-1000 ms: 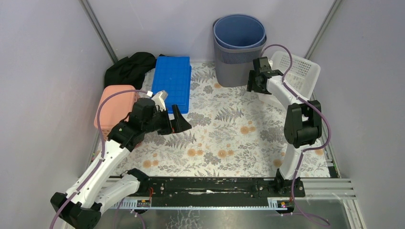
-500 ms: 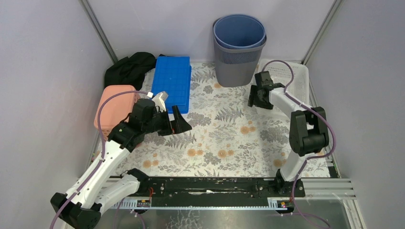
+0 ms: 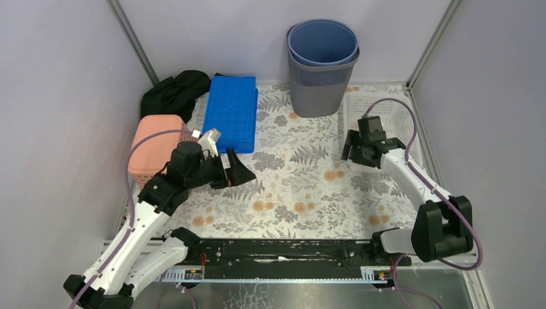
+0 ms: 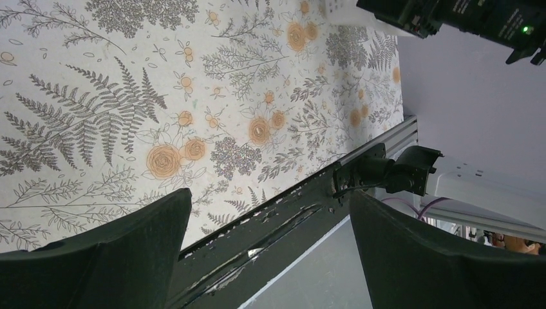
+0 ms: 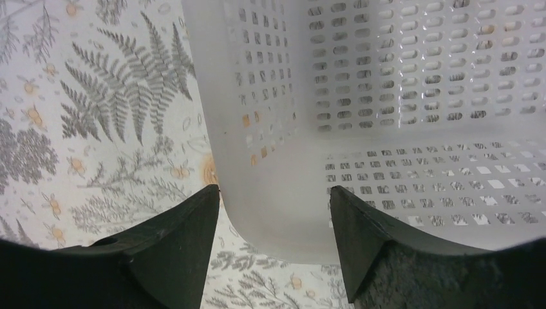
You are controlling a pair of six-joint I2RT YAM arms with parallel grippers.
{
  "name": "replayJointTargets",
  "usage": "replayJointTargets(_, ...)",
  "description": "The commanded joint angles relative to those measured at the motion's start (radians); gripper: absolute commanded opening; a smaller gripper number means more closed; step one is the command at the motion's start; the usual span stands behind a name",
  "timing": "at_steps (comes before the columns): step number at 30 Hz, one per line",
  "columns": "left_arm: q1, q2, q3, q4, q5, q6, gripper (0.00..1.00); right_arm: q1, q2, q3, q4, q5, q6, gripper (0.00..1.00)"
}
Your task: Turn the large container upside down
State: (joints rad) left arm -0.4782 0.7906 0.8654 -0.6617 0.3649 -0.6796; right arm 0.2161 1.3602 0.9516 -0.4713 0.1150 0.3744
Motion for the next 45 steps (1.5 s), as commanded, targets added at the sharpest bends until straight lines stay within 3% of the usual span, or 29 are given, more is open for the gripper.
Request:
replayJointTargets(1, -0.007, -0.049, -0.044, 0.05, 0.027, -0.022, 1.0, 0.021, -0.106, -0.077, -0.055, -0.048, 0.046, 0.7)
replayJointTargets(8, -0.007, -0.107, -0.079, 0.057, 0.034, -0.055, 1.0, 0.103, -0.213, -0.129, -0.115, -0.055, 0.107, 0.67)
replayJointTargets(22, -0.007, -0.168, -0.099, 0.036, 0.036, -0.074, 1.0, 0.552, -0.198, -0.116, -0.203, 0.122, 0.411, 0.66)
replayJointTargets(28, -0.007, -0.176, -0.097, 0.026, 0.037, -0.071, 1.0, 0.564, -0.097, 0.008, -0.303, 0.28, 0.402, 0.66)
replayJointTargets(34, -0.007, -0.178, -0.083, 0.005, 0.038, -0.061, 1.0, 0.561, 0.165, 0.246, -0.382, 0.388, 0.311, 0.65)
replayJointTargets(39, -0.007, -0.186, -0.068, -0.022, 0.035, -0.053, 1.0, 0.542, 0.359, 0.405, -0.442, 0.412, 0.251, 0.58)
replayJointTargets(45, -0.007, -0.204, -0.066, -0.056, 0.025, -0.041, 1.0, 0.501, 0.438, 0.467, -0.461, 0.399, 0.22, 0.55)
